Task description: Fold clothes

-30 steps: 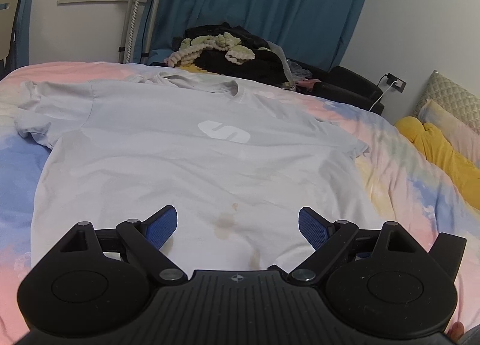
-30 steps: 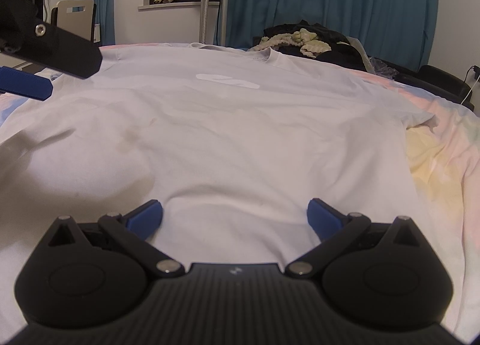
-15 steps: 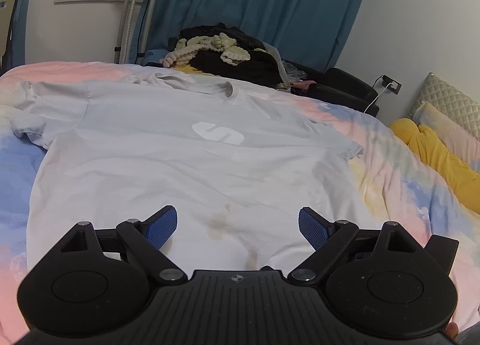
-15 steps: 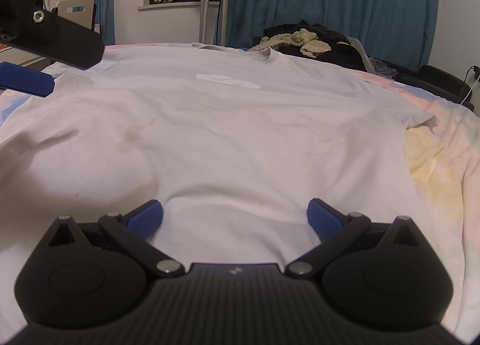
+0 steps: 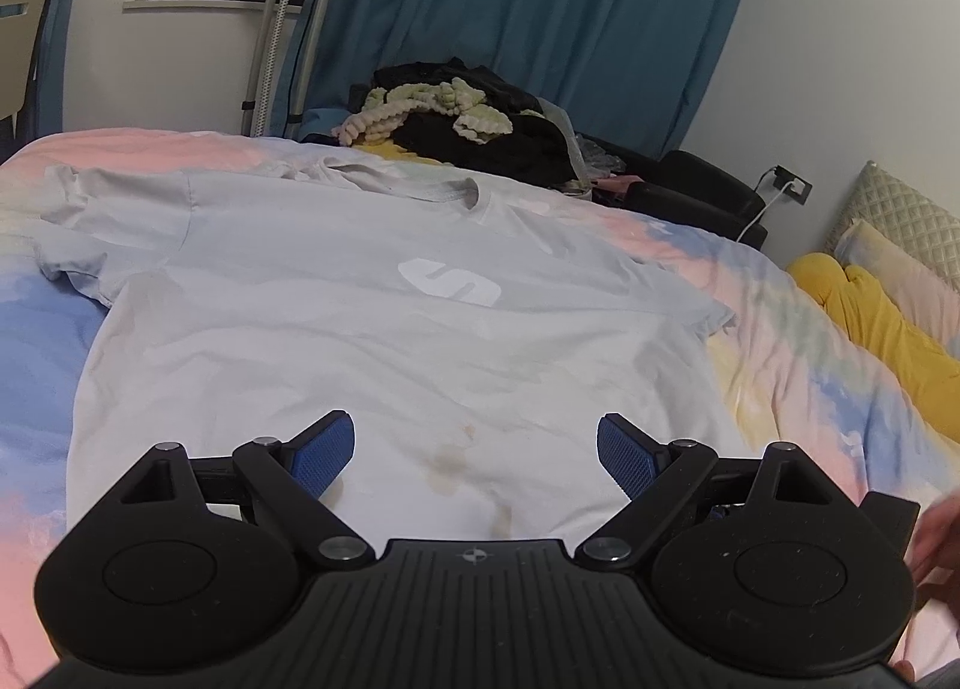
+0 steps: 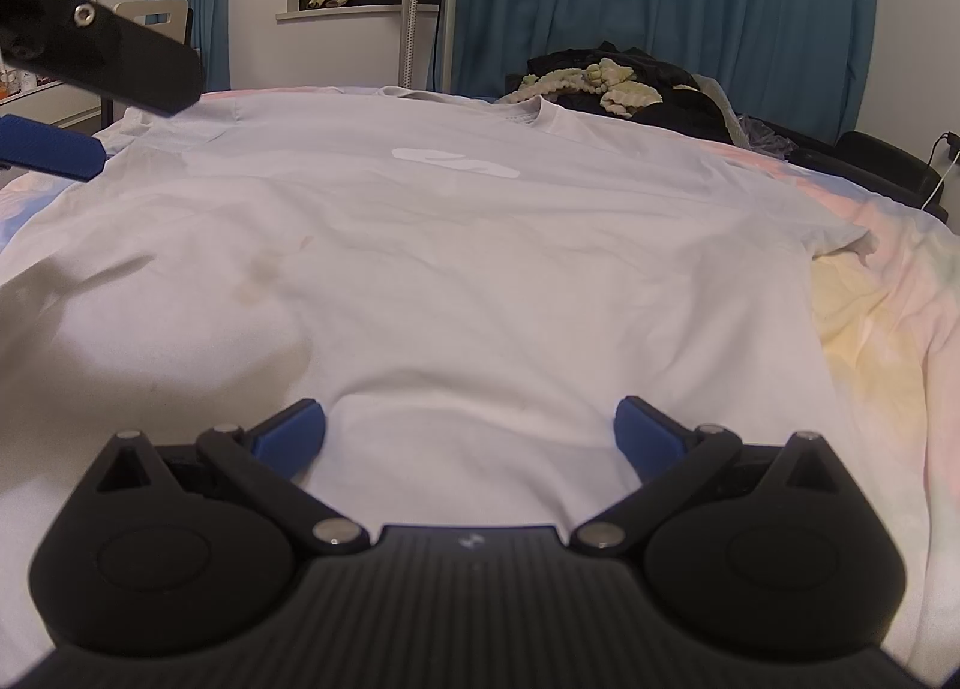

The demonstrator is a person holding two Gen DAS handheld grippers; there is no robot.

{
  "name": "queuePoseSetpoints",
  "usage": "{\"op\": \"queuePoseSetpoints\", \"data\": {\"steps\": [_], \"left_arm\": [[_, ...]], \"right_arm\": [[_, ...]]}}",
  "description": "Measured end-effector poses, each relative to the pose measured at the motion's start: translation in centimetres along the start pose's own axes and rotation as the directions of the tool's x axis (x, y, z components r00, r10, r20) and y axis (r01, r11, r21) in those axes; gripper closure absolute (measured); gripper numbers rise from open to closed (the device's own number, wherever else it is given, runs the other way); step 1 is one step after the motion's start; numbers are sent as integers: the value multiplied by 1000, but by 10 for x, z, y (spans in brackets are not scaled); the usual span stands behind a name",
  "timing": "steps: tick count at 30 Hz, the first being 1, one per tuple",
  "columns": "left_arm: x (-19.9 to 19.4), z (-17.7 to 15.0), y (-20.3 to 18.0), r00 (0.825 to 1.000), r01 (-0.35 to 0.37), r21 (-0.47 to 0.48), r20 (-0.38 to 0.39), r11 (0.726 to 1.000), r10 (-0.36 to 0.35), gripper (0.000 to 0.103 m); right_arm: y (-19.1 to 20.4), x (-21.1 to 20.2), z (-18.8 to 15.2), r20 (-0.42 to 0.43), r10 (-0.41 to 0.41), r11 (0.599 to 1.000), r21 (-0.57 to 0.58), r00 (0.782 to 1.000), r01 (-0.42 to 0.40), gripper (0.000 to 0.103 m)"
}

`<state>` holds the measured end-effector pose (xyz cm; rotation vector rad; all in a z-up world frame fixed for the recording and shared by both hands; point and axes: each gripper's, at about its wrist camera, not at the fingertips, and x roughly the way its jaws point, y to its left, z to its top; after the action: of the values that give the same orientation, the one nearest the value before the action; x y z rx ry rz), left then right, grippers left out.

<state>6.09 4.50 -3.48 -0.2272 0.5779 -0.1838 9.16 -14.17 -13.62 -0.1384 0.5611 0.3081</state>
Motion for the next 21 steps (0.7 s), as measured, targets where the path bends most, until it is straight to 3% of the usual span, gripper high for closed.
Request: {"op": "queuePoseSetpoints", "data": {"steps": [9,21], "left_arm": [[-11,6,12,999,-20,-43,35,999,21,13],[-28,10,21,995,-82,-33,49,996,83,12]], "right_arm": [[1,1,2,-4,-8,1000,-9,1000,8,0],[2,5,3,-14,-14,1000,-27,1000,14,0]]}}
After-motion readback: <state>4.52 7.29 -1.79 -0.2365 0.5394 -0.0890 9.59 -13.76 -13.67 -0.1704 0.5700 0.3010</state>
